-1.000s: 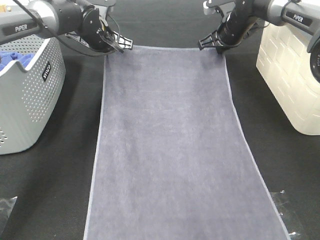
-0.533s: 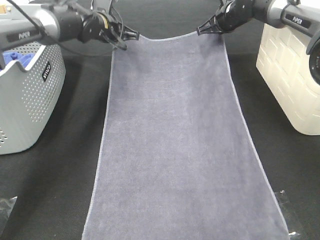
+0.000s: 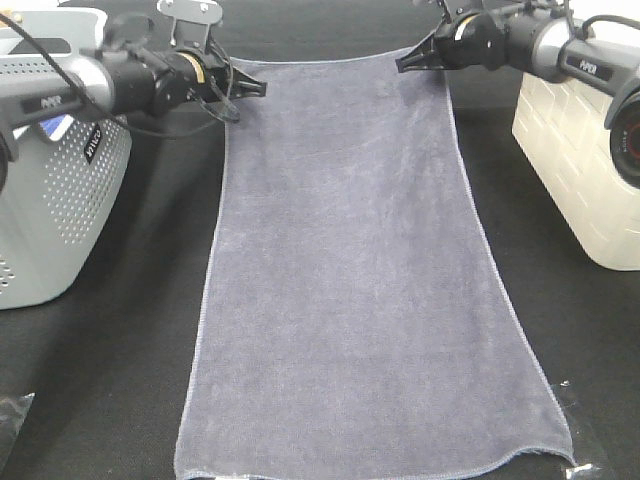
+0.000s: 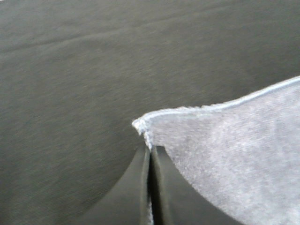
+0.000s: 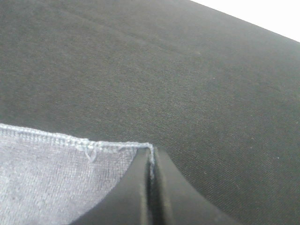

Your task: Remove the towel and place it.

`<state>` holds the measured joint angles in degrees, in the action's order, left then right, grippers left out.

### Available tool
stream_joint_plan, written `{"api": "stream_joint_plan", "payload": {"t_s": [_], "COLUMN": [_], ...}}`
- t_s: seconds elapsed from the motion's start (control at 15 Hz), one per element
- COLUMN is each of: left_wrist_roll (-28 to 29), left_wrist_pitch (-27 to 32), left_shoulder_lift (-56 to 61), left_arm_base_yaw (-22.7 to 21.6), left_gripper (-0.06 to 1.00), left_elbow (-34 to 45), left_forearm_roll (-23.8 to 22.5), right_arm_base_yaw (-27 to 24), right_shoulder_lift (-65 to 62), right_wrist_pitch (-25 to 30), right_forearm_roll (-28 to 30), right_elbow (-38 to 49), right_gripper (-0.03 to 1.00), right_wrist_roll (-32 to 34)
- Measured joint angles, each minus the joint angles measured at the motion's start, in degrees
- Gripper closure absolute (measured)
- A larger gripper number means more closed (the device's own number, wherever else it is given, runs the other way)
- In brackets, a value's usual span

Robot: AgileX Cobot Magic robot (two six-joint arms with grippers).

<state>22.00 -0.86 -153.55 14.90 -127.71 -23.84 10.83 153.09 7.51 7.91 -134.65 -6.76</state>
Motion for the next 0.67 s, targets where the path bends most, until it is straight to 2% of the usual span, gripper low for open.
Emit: {"api": "stream_joint_plan", "payload": {"t_s": [0.2,0.33,0.53,0.6,0.67], "left_wrist_roll": [-0.06,-0.4,-0.4,-0.4,-0.4], "left_wrist_pitch": [-3.04,-3.55,-2.64,-2.58,-2.58], "left_shoulder_lift": [-1.78,-2.98,-3.9,-3.9,-3.9], "left_arm_base_yaw": [0.0,-0.17,-0.86,-1.03,-1.15], "left_gripper": [0.94,0.9,0.72,0.61,0.46], "left_elbow": [0.0,0.0,0.0,0.0,0.0], "left_forearm_roll": [-0.11,-0.11,-0.17,-0.17,-0.17], "right_arm_base_yaw": [-0.11,-0.11,-0.11,-0.11,-0.11], "right_shoulder_lift": [2.58,3.61,4.18,4.24,4.24], "right_wrist_pitch": [-0.8,-1.49,-1.6,-1.6,-1.6], "right_forearm_roll": [0.06,0.06,0.11,0.11,0.11], "right_elbow": [0.0,0.0,0.0,0.0,0.0], "right_gripper": [0.97,0.9,0.67,0.59,0.47], "right_wrist_roll": [0.0,0.0,0.0,0.0,0.0]}}
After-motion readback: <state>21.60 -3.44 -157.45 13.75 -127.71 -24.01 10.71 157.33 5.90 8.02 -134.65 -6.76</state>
